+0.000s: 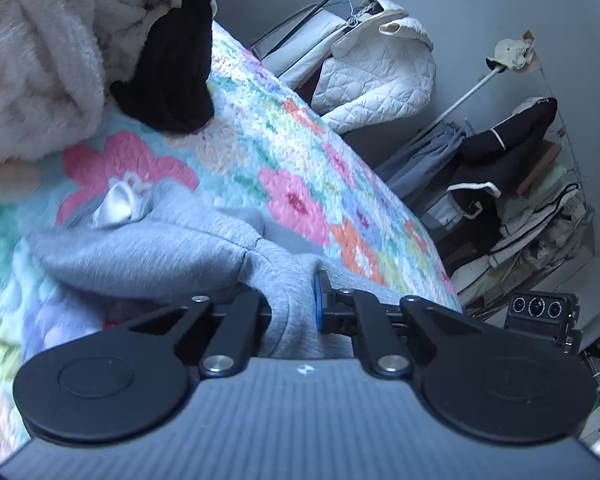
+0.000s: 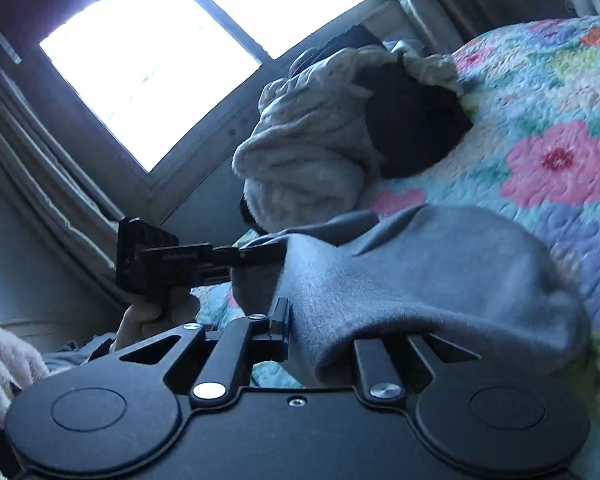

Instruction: Fold clothes

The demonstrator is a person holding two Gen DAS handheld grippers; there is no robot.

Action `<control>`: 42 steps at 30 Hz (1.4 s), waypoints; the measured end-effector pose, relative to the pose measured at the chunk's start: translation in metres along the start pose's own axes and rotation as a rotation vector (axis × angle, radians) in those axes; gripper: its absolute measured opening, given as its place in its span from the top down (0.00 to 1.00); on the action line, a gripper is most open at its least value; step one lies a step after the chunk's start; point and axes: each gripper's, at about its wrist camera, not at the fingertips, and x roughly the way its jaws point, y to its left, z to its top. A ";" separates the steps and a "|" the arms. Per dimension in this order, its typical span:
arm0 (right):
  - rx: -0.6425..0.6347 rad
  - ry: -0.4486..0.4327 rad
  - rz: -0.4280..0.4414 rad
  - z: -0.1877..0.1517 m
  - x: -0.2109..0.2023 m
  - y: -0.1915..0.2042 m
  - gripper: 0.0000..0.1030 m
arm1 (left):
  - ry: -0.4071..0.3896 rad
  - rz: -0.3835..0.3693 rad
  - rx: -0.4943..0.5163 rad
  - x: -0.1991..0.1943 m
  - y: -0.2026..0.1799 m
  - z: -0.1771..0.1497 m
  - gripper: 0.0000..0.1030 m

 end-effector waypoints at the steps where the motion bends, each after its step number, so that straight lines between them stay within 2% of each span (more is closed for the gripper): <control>1: -0.016 -0.018 -0.035 0.007 -0.001 -0.001 0.87 | -0.015 -0.007 0.003 0.002 -0.003 0.005 0.93; 4: -0.047 -0.079 -0.094 0.033 -0.007 0.004 0.88 | -0.048 -0.014 0.052 0.008 -0.025 0.026 0.93; 7: -0.085 -0.127 -0.066 0.046 -0.024 0.024 0.88 | -0.102 -0.024 0.135 -0.002 -0.055 0.042 0.93; 9: -0.115 -0.153 -0.047 0.052 -0.035 0.040 0.88 | -0.127 -0.029 0.140 -0.022 -0.066 0.040 0.93; 13: -0.134 -0.125 -0.001 0.042 -0.050 0.075 0.88 | -0.114 -0.040 0.129 -0.060 -0.081 0.024 0.93; 16: -0.084 -0.087 0.081 0.039 -0.059 0.090 0.88 | -0.114 -0.024 0.156 -0.086 -0.100 0.023 0.92; 18: -0.003 -0.080 0.123 0.042 -0.060 0.083 0.88 | -0.117 -0.010 0.128 -0.090 -0.106 0.029 0.92; 19: 0.043 -0.075 0.134 0.044 -0.060 0.076 0.88 | -0.113 -0.004 0.113 -0.087 -0.106 0.032 0.92; 21: 0.150 -0.057 0.102 0.050 -0.050 0.045 0.88 | -0.084 0.041 0.108 -0.065 -0.100 0.037 0.91; 26: 0.301 -0.007 -0.133 0.049 -0.005 -0.070 0.88 | 0.070 0.151 -0.024 0.049 -0.034 0.040 0.91; 28: 0.330 -0.015 -0.190 0.047 0.008 -0.103 0.88 | 0.117 0.188 -0.022 0.088 -0.015 0.036 0.91; 29: 0.331 -0.021 -0.211 0.046 0.013 -0.114 0.88 | 0.116 0.195 -0.009 0.098 -0.012 0.036 0.91; 31: 0.269 -0.048 -0.218 0.051 0.015 -0.109 0.88 | 0.097 0.188 0.016 0.106 -0.014 0.038 0.91; 33: 0.206 -0.087 -0.208 0.059 0.010 -0.096 0.88 | 0.058 0.148 0.024 0.101 -0.020 0.045 0.91; 38: 0.104 -0.161 -0.222 0.093 -0.004 -0.084 0.88 | -0.021 0.102 0.062 0.091 -0.036 0.073 0.91; 40: 0.068 -0.169 -0.235 0.095 -0.006 -0.083 0.88 | -0.029 0.099 0.085 0.088 -0.041 0.072 0.91; 42: 0.039 -0.169 -0.216 0.085 -0.008 -0.079 0.88 | -0.034 0.093 0.089 0.077 -0.042 0.056 0.91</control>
